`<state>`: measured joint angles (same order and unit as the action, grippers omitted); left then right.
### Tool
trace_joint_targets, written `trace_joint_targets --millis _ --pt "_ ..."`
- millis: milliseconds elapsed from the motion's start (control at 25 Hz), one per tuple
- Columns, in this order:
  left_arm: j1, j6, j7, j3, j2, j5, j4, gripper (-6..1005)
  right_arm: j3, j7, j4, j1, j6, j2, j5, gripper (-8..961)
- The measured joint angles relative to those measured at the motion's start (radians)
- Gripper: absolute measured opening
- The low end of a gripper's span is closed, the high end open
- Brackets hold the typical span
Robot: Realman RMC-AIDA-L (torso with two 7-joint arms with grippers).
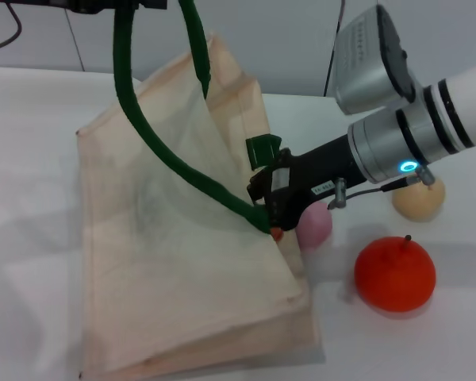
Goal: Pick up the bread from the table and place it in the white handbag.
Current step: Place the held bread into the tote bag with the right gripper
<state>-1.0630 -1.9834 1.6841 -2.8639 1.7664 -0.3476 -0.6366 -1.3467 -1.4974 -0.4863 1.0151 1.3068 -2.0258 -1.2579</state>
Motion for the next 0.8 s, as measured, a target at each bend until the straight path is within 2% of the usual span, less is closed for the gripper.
trace_joint_targets --millis 400,640,800 --pt "0.002 0.002 0.0 0.0 0.001 0.0 0.0 161 0.007 -0.028 0.0 -0.002 -0.002 0.0 -0.001 334" --pt "0.009 0.004 0.0 0.0 0.001 0.0 0.0 163 0.011 -0.021 0.001 -0.009 -0.033 0.002 -0.002 584" --pt "0.018 0.008 0.0 0.0 0.001 0.0 0.0 164 0.015 -0.01 0.001 -0.028 -0.108 0.004 -0.002 770"
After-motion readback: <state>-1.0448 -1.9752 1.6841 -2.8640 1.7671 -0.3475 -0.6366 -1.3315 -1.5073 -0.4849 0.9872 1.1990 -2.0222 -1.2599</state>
